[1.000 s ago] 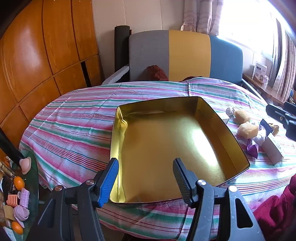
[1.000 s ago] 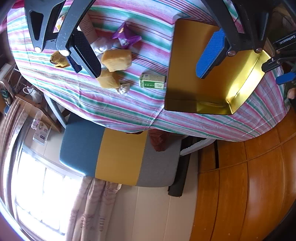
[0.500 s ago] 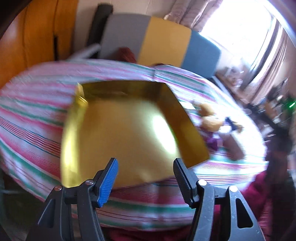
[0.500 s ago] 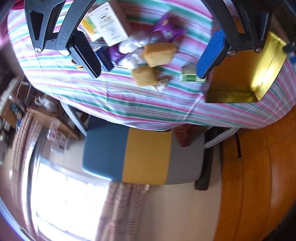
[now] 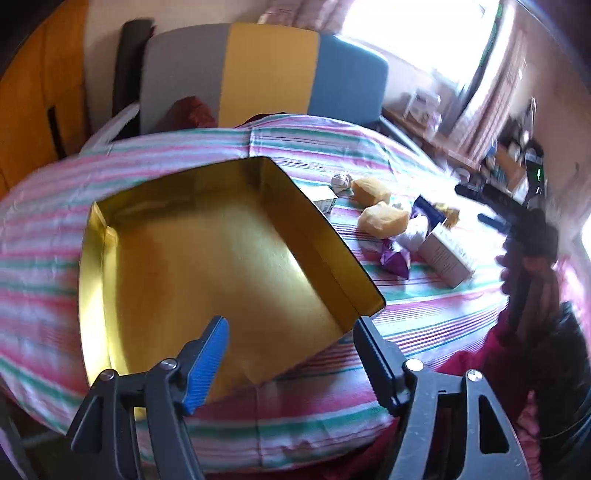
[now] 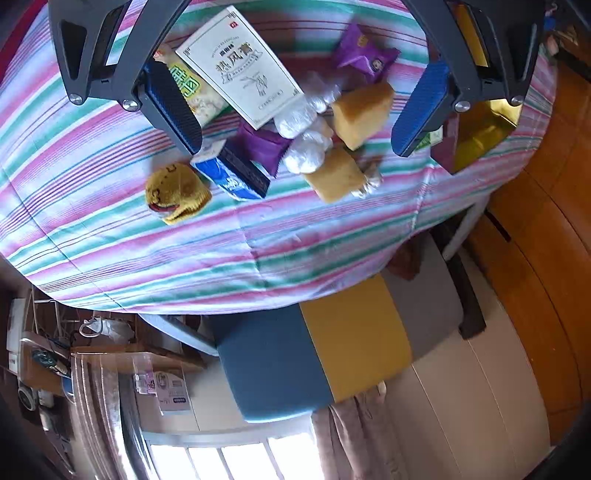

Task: Organize objects
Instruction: 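Move both tools from the gold tray toward the scattered items, then grasp the small green-white box with the left tool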

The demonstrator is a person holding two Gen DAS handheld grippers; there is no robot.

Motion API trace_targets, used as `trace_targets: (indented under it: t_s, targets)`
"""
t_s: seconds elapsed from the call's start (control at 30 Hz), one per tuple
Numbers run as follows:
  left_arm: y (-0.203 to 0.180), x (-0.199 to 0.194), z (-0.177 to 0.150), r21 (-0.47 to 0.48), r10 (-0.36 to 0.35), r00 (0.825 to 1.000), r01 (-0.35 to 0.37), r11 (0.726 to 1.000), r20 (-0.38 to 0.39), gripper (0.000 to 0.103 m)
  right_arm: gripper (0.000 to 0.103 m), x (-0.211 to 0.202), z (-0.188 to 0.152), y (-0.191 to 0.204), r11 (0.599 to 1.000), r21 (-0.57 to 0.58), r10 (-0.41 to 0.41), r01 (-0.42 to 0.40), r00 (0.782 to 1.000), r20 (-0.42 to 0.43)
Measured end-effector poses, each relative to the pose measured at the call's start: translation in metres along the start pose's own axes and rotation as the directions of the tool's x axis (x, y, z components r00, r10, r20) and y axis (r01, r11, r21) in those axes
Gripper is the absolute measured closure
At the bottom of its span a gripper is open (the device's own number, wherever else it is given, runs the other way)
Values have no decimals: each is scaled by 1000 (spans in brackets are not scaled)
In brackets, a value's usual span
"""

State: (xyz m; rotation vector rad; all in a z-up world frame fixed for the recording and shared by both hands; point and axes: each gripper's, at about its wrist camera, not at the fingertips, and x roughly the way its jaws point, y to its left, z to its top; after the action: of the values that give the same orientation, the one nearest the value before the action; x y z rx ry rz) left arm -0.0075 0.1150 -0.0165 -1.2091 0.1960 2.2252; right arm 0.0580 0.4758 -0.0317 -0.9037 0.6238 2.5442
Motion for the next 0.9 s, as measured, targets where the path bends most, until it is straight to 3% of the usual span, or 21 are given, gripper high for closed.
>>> trace_targets:
  t_s: [0.13, 0.2, 0.27, 0.4, 0.63, 0.7, 0.9]
  targets:
    - [-14, 8, 26, 109, 37, 999, -35, 993, -15, 32, 0, -2, 1, -8, 999, 27, 25, -25, 1000, 2]
    - [-26, 17, 45, 205, 17, 999, -11, 979, -28, 33, 0, -1, 1, -10, 999, 33, 28, -28, 1000, -4]
    - [-39, 25, 61, 292, 5, 1000, 4, 956, -29, 33, 0, -1, 1, -9, 999, 33, 38, -37, 999, -7]
    - [-63, 61, 97, 468, 60, 997, -31, 883, -46, 32, 0, -3, 1, -6, 999, 23, 49, -49, 999, 0]
    - [-74, 140, 138, 554, 126, 975, -3, 832, -185, 35, 0, -6, 4, -13, 994, 65, 85, -85, 996, 7]
    - [-77, 156, 144, 577, 153, 969, -14, 816, -194, 38, 0, -5, 4, -13, 993, 68, 93, -93, 996, 4]
    - [-86, 199, 151, 663, 218, 941, 9, 749, -258, 38, 0, -3, 4, -14, 990, 78, 120, -119, 993, -13]
